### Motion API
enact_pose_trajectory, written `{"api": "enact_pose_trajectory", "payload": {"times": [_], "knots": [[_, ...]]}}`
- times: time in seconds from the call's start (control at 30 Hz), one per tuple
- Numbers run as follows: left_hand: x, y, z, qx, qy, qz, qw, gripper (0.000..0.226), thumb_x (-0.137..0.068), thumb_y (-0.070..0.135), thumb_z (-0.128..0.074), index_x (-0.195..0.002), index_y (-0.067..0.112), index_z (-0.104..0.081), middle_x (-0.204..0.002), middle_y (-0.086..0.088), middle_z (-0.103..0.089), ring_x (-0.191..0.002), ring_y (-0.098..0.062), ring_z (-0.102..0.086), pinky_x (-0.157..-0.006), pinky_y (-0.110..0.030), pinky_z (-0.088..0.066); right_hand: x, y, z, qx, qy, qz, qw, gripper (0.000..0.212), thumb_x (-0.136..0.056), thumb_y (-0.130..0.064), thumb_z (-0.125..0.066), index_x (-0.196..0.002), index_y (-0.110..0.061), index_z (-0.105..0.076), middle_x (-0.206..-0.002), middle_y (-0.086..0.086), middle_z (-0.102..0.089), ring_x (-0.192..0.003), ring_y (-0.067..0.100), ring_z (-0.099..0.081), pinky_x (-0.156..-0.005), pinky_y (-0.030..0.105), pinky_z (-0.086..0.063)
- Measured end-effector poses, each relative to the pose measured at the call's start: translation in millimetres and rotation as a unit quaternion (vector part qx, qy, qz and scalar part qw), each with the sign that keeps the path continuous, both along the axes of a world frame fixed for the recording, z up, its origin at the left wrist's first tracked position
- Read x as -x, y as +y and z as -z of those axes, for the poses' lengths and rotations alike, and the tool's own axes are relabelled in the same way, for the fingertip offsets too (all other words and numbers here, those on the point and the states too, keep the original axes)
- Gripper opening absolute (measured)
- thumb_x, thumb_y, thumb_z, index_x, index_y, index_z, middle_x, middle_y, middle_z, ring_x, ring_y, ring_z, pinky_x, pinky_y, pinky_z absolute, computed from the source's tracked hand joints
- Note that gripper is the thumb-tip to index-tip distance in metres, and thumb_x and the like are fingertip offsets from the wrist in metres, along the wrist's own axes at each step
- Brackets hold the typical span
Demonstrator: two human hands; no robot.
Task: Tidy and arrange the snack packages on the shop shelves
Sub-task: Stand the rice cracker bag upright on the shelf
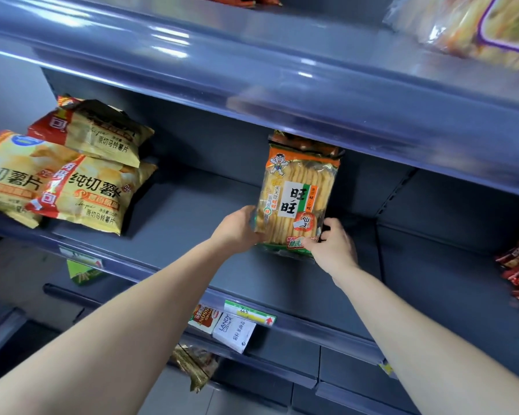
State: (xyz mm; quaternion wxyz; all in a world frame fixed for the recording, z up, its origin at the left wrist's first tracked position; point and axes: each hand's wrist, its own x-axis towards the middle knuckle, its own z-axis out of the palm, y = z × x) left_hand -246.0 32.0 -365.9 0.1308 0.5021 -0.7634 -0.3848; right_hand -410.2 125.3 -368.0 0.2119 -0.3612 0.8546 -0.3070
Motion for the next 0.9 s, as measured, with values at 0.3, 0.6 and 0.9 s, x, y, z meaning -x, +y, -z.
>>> {"api": "enact_pose_trajectory", "payload": {"times": [0.3, 0.6, 0.9], "knots": [[10.7, 3.9, 8.3, 0.047, 0.063, -0.049, 0.996, 0.056, -0.079, 0.016, -0.072, -0.130, 0.019, -0.051, -0.119, -0.003, -0.065, -0.105, -0.025, -0.061, -0.075, -0.030, -0.048, -7.2, -3.5, 2.0, 0.060, -0.041, 0.022, 0.997, 0.046, -0.085, -0.020, -0.068, -0.129, -0.019, -0.052, -0.108, 0.000, -0.067, -0.106, 0.021, -0.061, -0.090, 0.040, -0.052], [9.0, 0.9, 18.7, 0.022, 0.051, -0.021, 0.998, 0.074, -0.082, 0.013, -0.066, -0.147, 0.024, -0.033, -0.126, -0.003, -0.061, -0.104, -0.025, -0.062, -0.075, -0.025, -0.043, -9.0, -9.1, 12.6, 0.072, -0.044, 0.009, 0.996, 0.055, -0.090, -0.022, -0.063, -0.142, -0.023, -0.042, -0.128, 0.000, -0.061, -0.107, 0.017, -0.061, -0.091, 0.034, -0.051], [6.0, 2.0, 16.2, 0.031, 0.044, -0.025, 0.998, 0.068, -0.079, 0.016, -0.070, -0.140, 0.021, -0.041, -0.123, -0.006, -0.061, -0.102, -0.028, -0.062, -0.083, -0.036, -0.050, -6.7, -1.4, 11.2, 0.070, -0.055, 0.022, 0.996, 0.062, -0.089, -0.022, -0.064, -0.145, -0.018, -0.036, -0.138, 0.007, -0.053, -0.115, 0.019, -0.058, -0.100, 0.038, -0.047]]}}
